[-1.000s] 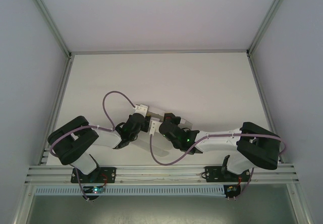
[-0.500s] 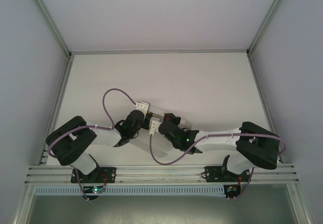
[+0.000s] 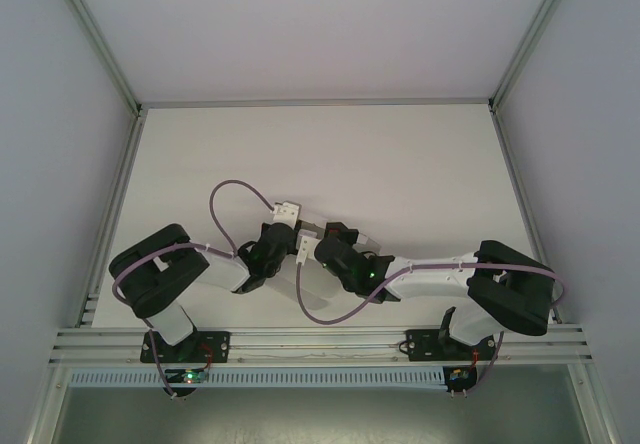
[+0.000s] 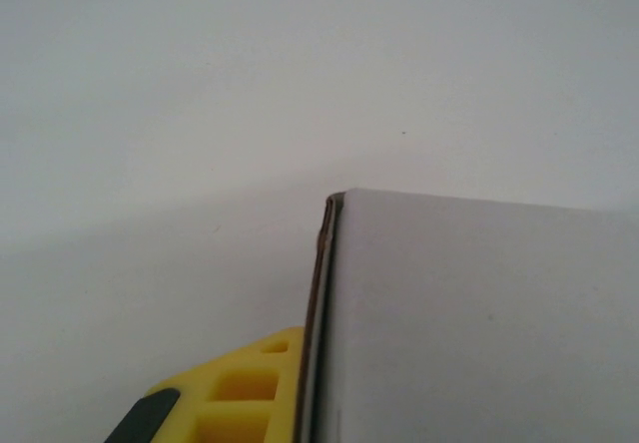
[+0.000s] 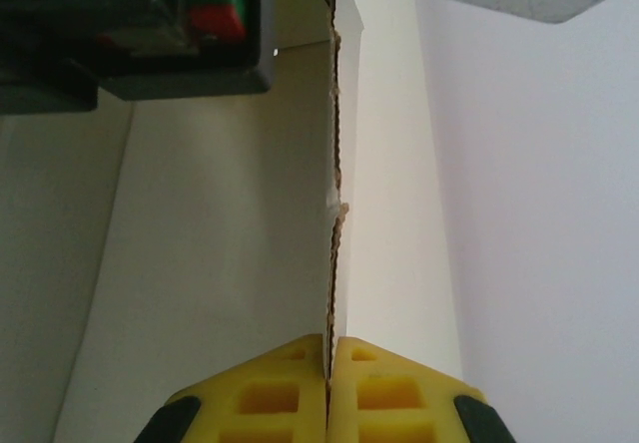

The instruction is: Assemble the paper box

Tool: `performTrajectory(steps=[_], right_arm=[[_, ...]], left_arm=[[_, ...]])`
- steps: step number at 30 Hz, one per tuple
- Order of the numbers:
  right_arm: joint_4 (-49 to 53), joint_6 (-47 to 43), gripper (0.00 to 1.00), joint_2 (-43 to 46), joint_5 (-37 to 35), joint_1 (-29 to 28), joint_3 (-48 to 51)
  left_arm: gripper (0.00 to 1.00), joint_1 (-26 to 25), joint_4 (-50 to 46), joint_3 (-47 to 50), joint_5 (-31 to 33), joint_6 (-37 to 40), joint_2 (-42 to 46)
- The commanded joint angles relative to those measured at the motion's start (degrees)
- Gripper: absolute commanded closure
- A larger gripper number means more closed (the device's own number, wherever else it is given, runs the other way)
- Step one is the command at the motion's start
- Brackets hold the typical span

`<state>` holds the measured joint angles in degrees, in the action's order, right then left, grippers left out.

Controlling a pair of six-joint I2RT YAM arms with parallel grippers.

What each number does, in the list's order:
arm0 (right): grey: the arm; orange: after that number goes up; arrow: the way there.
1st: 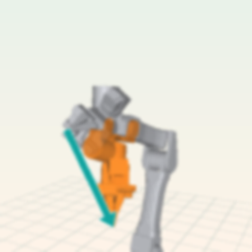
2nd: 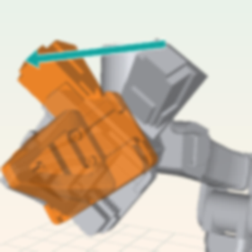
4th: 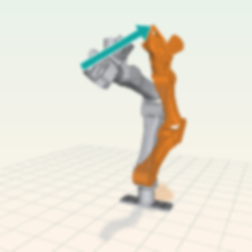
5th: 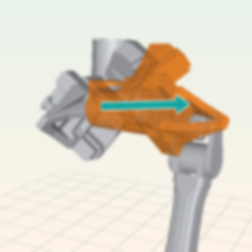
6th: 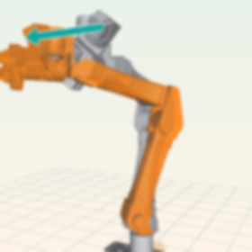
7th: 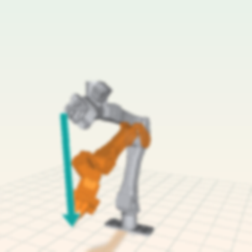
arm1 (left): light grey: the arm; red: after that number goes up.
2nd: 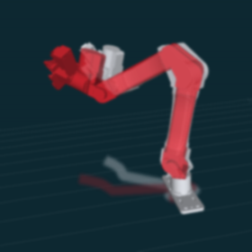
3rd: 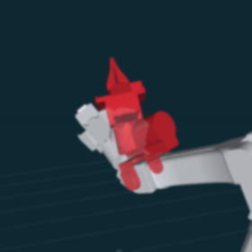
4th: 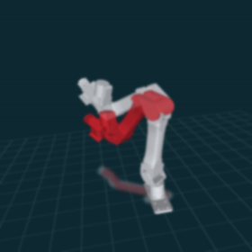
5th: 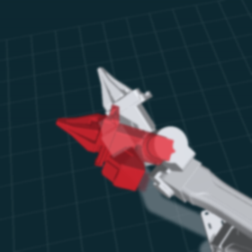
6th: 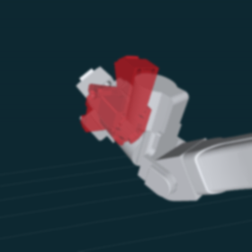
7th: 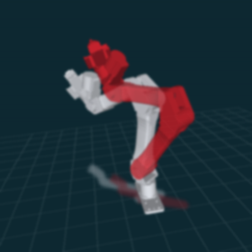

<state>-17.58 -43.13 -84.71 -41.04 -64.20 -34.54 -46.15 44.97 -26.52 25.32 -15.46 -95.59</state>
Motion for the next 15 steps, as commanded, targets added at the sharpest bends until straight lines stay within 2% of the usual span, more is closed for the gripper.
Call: performTrajectory(steps=[1, 3, 6, 8, 11, 15], right_arm=[[13.67, 2.23, 1.00, -1.69, 3.70, -0.58, 3.07], [14.01, 2.44, 1.00, -1.51, 3.68, -0.53, 3.00], [14.43, 2.98, 1.00, -1.13, 3.68, -0.58, 2.86], [14.33, 2.87, 1.00, -1.07, 3.84, -0.43, 2.91], [14.37, 2.99, 1.00, -1.16, 4.08, -0.38, 2.71], [14.12, 2.97, 1.00, -1.59, 3.84, -0.22, 2.60]], left_arm=[[1.00, 4.10, -6.57, 2.11, 20.65, -6.55, -3.55], [1.00, 4.06, -10.78, 0.90, 23.07, -9.32, -3.59], [1.00, 4.10, -11.29, 0.66, 21.77, -9.33, -3.12], [0.87, 4.05, -8.43, 1.61, 18.71, -6.85, -2.58], [0.68, 4.15, -3.16, 3.89, 10.06, -3.46, -1.68], [0.62, 4.11, -4.36, 4.34, 4.99, -3.22, -0.35]])
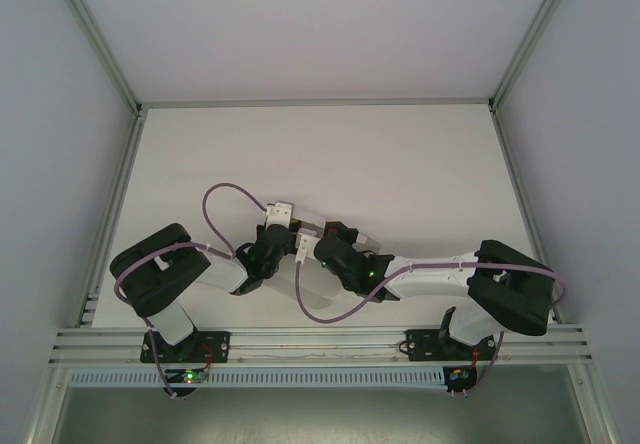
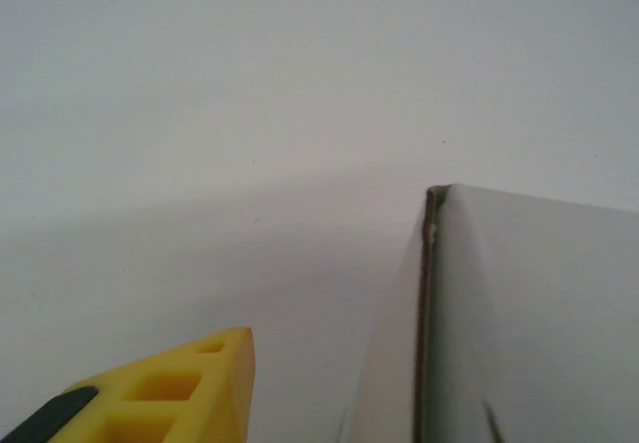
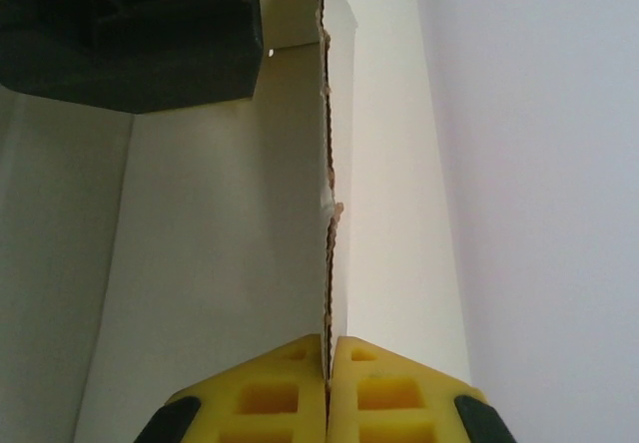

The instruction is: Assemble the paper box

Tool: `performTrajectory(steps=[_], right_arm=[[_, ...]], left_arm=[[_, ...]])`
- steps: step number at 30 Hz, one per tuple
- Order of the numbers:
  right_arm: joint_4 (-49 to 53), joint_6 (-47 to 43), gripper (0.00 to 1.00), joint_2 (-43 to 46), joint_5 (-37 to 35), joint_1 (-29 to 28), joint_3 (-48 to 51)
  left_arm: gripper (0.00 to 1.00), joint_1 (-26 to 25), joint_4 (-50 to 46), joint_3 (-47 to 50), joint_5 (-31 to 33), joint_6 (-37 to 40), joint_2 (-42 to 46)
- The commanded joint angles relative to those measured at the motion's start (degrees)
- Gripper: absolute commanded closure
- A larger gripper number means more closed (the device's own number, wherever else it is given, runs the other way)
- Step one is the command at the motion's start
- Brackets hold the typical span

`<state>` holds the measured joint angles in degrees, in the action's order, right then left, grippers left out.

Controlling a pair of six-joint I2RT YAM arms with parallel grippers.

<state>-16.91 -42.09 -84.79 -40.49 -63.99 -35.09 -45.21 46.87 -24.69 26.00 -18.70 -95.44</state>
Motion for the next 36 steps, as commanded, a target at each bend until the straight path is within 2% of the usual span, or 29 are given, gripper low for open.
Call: performTrajectory(steps=[1, 6, 10, 18, 24, 26, 27, 29, 31, 33, 34, 35, 36], right_arm=[[13.51, 1.92, 1.00, -1.53, 3.28, -0.44, 3.03], [13.55, 1.95, 1.00, -2.00, 3.05, -0.16, 2.85], [13.52, 2.04, 1.00, -2.24, 3.22, 0.11, 2.85], [12.89, 1.31, 1.00, -1.97, 3.05, -0.12, 2.69], [12.32, -0.09, 1.00, -1.93, 2.98, -0.35, 2.17], [11.99, -0.49, 1.00, -1.78, 2.71, -0.39, 1.97], [11.78, -0.53, 1.00, -1.55, 2.86, -0.41, 1.96], [10.85, -0.38, 1.00, -0.87, 3.13, -0.39, 1.71], [8.66, 0.14, 1.00, 0.35, 2.94, -0.36, 1.48], [5.84, 0.70, 0.87, 2.18, 2.59, -0.56, 0.81], [5.13, 1.39, 0.66, 3.64, 3.11, -0.53, 0.16], [4.51, 2.12, 0.23, 5.27, 4.06, -0.63, -0.38], [3.85, 3.02, 0.02, 7.54, 5.80, -0.62, -0.80]], left_arm=[[0.62, 3.12, -6.06, 2.70, 3.60, 0.21, -0.38], [0.61, 3.13, -7.46, 3.39, -0.60, 0.34, 1.95], [0.56, 3.11, -8.88, 4.64, 0.28, 1.22, 3.62], [0.56, 3.12, -10.50, 3.11, -0.48, 1.45, 4.93], [0.68, 3.03, -12.57, -0.72, -0.76, 2.08, 5.62], [0.87, 3.06, -13.75, -1.52, 1.36, 2.19, 5.29], [1.00, 3.07, -14.73, -1.89, 4.50, 1.35, 5.02], [1.00, 2.96, -16.15, -2.05, 7.70, 0.61, 5.14], [1.00, 2.85, -15.63, -0.99, 6.42, 0.36, 6.81], [1.00, 2.19, -14.58, 0.21, 3.90, 0.39, 10.01], [1.00, 1.86, -14.77, 0.42, 2.77, 0.72, 11.79], [1.00, 1.43, -15.07, 0.68, 2.94, 0.42, 13.50], [1.00, 1.18, -15.94, 0.71, 2.69, 0.09, 15.49]])
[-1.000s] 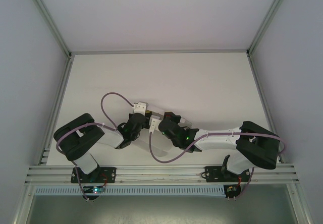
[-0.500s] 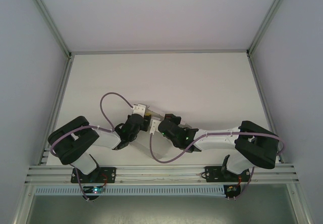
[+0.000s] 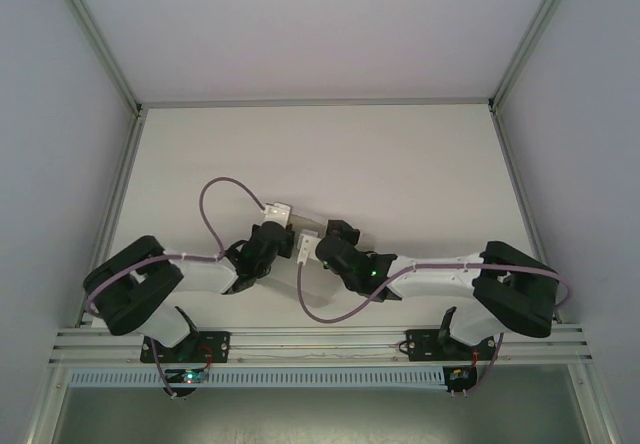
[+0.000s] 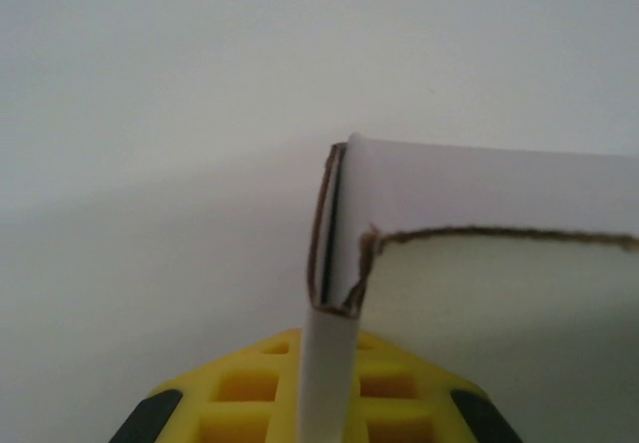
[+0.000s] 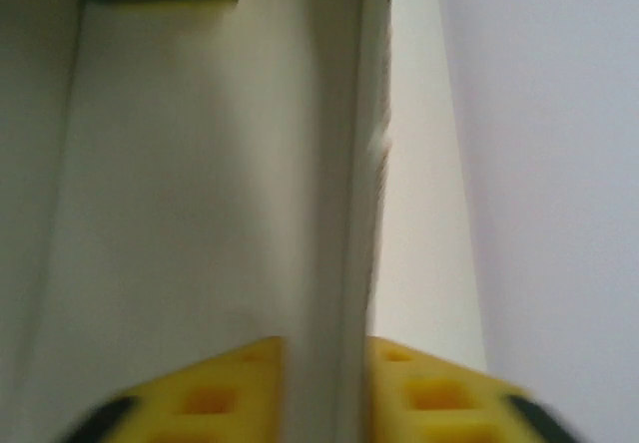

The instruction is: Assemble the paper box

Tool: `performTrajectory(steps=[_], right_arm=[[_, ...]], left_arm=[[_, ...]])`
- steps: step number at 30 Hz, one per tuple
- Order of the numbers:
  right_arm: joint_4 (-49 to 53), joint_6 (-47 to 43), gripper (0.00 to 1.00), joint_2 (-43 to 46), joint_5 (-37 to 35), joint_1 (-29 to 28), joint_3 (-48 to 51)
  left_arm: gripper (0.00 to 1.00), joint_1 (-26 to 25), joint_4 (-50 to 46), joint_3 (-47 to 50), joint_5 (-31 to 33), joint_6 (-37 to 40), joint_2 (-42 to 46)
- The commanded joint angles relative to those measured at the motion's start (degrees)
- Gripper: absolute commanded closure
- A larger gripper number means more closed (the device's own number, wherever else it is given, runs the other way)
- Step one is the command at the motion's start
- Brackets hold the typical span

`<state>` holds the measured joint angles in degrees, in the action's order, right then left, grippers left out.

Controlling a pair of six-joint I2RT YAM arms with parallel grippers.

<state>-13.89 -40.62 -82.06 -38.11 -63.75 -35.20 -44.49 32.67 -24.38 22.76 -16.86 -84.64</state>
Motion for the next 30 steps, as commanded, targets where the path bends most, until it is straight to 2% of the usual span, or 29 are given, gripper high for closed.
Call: performTrajectory(steps=[1, 4, 6, 8, 11, 14, 17, 23, 25, 30], right_arm=[[0.50, 2.32, 0.02, 7.22, 4.98, -0.94, -0.93], [-2.29, 5.75, 0.02, 16.59, 8.99, -1.51, -0.20], [-2.43, 10.77, 0.02, 24.29, 11.68, -1.51, 0.37], [-2.11, 17.49, 0.02, 31.57, 12.27, -0.74, 1.08], [-0.60, 28.40, 0.02, 39.73, 10.68, 2.33, 2.07], [3.34, 36.67, 0.02, 43.01, 11.52, 7.06, 1.61], [6.83, 39.31, 0.02, 39.91, 12.85, 9.09, -0.35], [16.97, 42.58, 0.02, 24.58, 5.24, 12.68, -8.38], [18.36, 43.28, 0.02, 21.35, 7.34, 14.22, -9.19], [16.01, 43.87, 0.01, 18.62, 18.51, 16.44, -6.96]], left_arm=[[1.00, 0.37, -3.13, 0.22, 6.08, -2.04, 6.45], [1.00, 0.02, -5.32, 0.94, 7.38, -3.51, 11.56], [1.00, 0.02, -9.04, 1.09, 10.56, -6.08, 14.68], [1.00, 0.04, -11.13, 1.74, 10.63, -7.58, 17.50], [1.00, -0.04, -9.69, 4.09, 9.09, -8.51, 20.61], [1.00, -0.16, -11.65, 4.31, 8.78, -8.27, 22.56], [1.00, -0.14, -10.81, 4.66, 6.55, -7.58, 23.04], [1.00, -0.19, -9.58, 4.56, 5.89, -8.71, 21.85], [1.00, -0.21, -10.59, 3.96, 6.93, -9.39, 21.42], [1.00, -0.24, -10.12, 3.49, 8.17, -10.34, 20.46]])
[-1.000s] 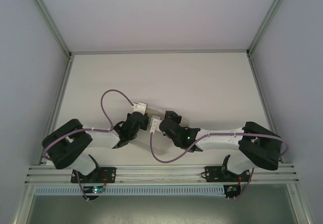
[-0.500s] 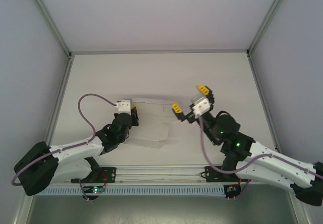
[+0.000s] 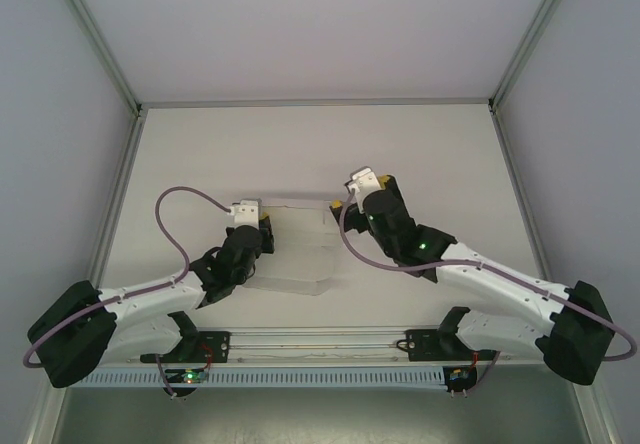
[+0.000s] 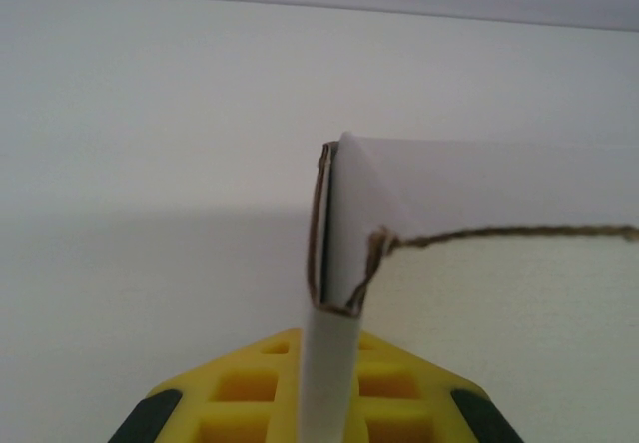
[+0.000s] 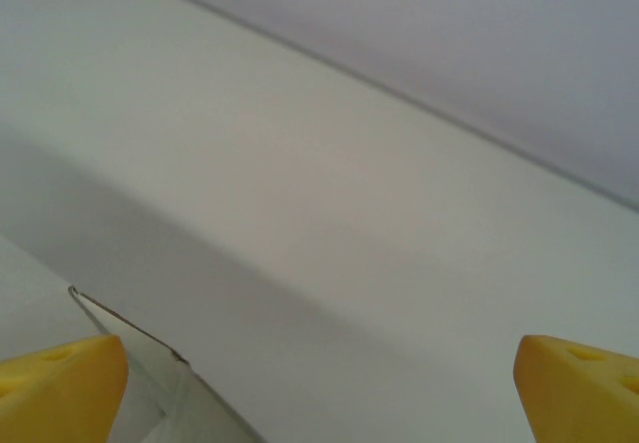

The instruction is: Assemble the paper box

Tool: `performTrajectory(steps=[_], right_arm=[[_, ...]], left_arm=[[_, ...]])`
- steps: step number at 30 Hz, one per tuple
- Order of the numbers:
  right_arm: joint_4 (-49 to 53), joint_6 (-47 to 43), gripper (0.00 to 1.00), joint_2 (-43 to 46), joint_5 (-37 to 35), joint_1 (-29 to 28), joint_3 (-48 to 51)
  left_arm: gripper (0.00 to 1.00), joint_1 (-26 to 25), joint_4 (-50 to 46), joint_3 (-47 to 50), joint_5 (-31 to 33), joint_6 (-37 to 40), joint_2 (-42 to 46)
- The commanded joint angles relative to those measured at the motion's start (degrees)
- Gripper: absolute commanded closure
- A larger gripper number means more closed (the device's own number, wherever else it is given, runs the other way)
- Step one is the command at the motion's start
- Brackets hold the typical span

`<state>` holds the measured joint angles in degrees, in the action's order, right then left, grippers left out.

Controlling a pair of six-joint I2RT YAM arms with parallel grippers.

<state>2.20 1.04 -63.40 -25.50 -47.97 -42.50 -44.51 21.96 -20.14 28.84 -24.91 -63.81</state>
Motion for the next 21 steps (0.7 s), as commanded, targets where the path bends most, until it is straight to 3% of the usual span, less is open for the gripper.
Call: performTrajectory(steps=[1, 6, 13, 16, 21], right_arm=[[-1.42, 2.17, 0.02, -0.20, 8.10, 0.70, 1.22], [-4.84, 1.60, 0.02, -1.45, 18.53, 0.86, 3.37], [-18.22, 4.95, 0.02, -3.05, 21.66, 0.81, 6.88], [-25.84, 9.51, 0.02, -3.87, 17.26, 0.55, 9.26], [-30.14, 8.71, 0.02, -5.07, 3.26, -3.19, 10.08]], left_arm=[[1.00, -0.21, 1.10, -0.63, 1.65, -2.51, -0.48], [1.00, -0.17, 2.52, 0.52, -0.28, -3.47, 0.22], [1.00, -0.37, 6.46, 3.12, -7.82, -1.84, 2.25], [1.00, -0.57, 8.13, 4.47, -8.80, -1.71, 2.90], [1.00, -0.66, 8.68, 5.89, -8.48, -3.16, 4.63]])
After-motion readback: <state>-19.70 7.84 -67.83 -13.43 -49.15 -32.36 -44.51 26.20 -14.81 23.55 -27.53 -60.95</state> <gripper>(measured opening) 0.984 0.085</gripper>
